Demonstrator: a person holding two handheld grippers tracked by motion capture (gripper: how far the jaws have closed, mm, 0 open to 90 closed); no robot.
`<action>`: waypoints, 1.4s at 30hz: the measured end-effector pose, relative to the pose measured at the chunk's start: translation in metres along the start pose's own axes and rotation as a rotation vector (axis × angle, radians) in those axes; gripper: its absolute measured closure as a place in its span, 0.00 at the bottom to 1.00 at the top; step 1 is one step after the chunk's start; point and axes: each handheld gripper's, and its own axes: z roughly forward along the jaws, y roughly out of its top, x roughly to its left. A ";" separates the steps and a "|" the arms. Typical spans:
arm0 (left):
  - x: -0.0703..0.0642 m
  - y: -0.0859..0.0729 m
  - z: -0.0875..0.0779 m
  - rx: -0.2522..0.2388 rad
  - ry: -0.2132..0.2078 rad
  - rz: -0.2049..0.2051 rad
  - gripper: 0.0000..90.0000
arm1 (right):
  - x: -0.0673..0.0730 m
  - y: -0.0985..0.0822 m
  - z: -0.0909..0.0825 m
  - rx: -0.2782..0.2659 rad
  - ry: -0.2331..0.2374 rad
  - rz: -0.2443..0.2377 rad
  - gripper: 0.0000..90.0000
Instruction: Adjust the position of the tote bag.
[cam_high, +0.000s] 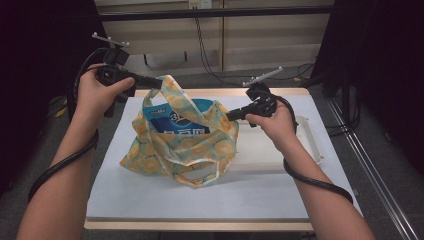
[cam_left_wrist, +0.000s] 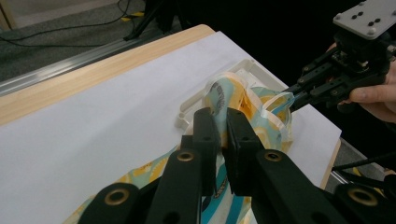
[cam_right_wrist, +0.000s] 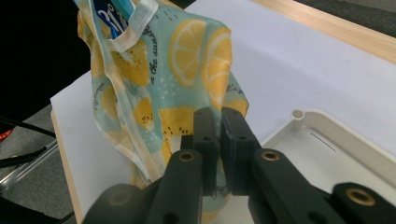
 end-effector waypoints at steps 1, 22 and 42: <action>0.000 0.000 0.000 0.003 0.001 0.002 0.93 | 0.000 0.000 0.000 0.003 -0.001 -0.006 0.92; -0.006 0.006 0.005 0.029 -0.003 0.027 0.94 | 0.033 0.024 0.010 0.014 0.013 -0.126 0.67; -0.009 0.013 -0.002 -0.014 0.000 0.028 0.93 | 0.018 0.032 -0.018 -0.070 0.045 -0.041 1.00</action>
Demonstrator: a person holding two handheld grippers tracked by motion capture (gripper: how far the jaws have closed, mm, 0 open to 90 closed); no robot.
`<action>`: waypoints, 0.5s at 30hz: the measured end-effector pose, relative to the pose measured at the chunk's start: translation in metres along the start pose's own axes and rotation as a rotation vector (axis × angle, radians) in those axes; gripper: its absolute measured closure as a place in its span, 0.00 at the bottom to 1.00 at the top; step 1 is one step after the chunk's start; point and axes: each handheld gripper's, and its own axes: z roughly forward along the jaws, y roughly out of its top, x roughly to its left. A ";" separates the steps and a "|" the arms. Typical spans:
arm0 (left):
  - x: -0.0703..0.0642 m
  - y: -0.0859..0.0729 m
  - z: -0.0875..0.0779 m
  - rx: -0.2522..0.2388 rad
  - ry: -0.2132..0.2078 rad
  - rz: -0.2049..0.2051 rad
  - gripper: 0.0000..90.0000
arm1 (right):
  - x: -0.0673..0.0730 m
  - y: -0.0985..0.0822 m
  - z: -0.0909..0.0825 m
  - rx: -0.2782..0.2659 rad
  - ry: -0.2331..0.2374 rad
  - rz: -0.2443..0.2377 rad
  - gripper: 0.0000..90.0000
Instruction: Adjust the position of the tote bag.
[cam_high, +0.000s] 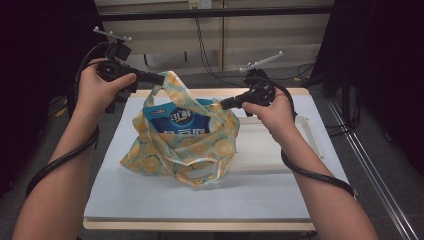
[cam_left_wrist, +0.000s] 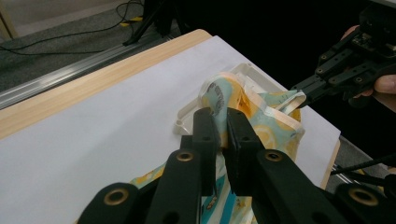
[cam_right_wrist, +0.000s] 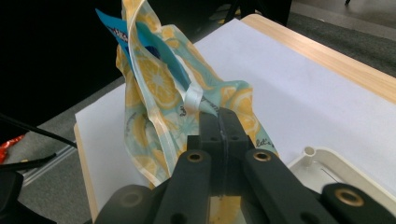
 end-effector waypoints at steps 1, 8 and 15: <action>0.001 0.001 0.000 0.004 -0.006 0.006 0.93 | -0.001 0.001 -0.001 -0.005 -0.002 0.006 1.00; 0.007 0.006 0.002 0.005 0.022 -0.006 0.93 | -0.012 0.002 -0.003 -0.015 -0.018 0.034 1.00; 0.009 0.010 0.006 -0.003 0.028 -0.022 0.93 | -0.021 0.000 0.003 0.003 -0.023 0.051 1.00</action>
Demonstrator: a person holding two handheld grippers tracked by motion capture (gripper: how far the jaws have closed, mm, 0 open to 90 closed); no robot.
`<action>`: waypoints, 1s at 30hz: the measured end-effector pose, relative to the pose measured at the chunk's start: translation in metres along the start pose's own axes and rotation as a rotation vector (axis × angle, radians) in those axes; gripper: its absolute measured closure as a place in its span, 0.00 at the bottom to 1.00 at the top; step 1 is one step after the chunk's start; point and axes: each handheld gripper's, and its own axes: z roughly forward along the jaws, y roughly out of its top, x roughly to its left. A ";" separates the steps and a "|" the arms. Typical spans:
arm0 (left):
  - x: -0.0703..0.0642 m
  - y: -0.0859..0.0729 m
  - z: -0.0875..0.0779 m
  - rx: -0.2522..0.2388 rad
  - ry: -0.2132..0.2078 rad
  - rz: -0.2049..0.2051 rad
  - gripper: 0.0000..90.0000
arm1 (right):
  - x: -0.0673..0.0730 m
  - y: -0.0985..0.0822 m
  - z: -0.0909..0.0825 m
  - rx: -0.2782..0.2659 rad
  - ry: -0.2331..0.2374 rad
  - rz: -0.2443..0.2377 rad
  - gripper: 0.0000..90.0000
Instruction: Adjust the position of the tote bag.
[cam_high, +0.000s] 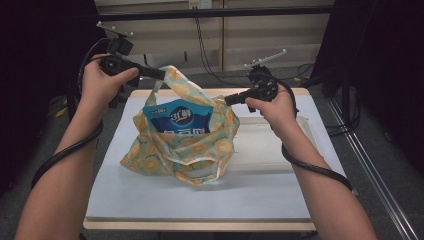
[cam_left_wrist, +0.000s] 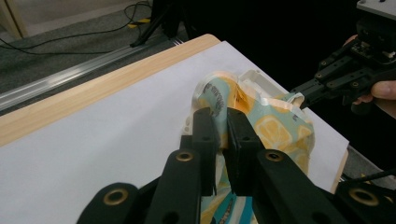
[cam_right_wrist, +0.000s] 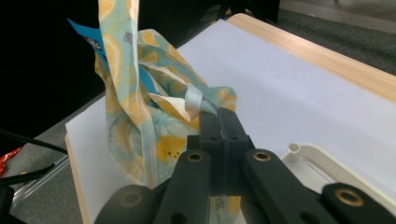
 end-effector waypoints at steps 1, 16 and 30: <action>0.001 0.001 0.000 0.000 -0.006 0.003 0.93 | -0.001 0.000 0.001 0.000 0.000 -0.001 1.00; -0.015 0.012 -0.006 -0.019 -0.038 0.040 0.93 | 0.002 -0.003 -0.011 -0.012 -0.009 -0.013 1.00; -0.022 0.014 -0.005 -0.023 -0.043 0.049 0.93 | 0.005 -0.008 -0.022 -0.017 -0.030 -0.031 1.00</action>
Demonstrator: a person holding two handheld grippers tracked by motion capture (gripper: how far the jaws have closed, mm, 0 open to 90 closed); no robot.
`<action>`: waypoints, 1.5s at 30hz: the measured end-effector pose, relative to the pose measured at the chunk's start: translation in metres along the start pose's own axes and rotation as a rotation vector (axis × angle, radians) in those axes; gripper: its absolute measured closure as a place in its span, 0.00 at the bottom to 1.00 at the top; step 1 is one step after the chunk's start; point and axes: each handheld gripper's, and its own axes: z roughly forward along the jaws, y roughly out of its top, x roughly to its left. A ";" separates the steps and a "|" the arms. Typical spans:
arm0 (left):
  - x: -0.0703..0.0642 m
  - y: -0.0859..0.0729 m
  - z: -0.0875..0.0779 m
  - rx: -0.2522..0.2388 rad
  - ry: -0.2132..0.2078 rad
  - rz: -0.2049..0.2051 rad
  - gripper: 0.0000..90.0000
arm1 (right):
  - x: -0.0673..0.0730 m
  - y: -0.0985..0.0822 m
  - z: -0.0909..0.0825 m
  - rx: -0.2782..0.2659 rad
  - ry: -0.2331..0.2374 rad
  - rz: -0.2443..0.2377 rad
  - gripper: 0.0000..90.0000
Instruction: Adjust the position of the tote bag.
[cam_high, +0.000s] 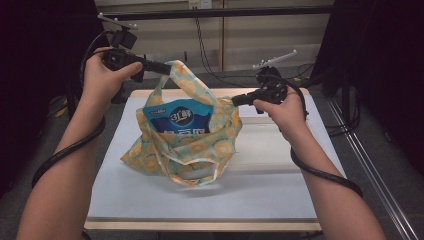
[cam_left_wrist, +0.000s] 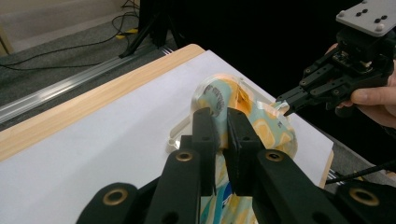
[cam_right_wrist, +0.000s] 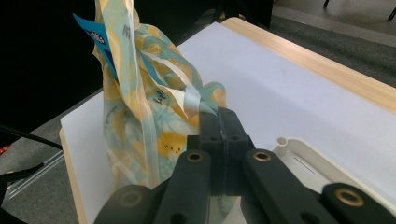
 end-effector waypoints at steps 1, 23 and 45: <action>0.000 0.001 0.000 -0.006 -0.005 0.002 0.93 | -0.001 0.000 -0.001 -0.004 0.001 0.001 1.00; 0.004 0.001 0.007 -0.001 0.014 -0.011 0.92 | -0.009 -0.007 -0.005 -0.010 -0.016 0.020 1.00; 0.040 -0.042 0.020 0.073 0.063 -0.099 0.89 | -0.007 -0.020 0.030 0.050 0.008 0.022 0.99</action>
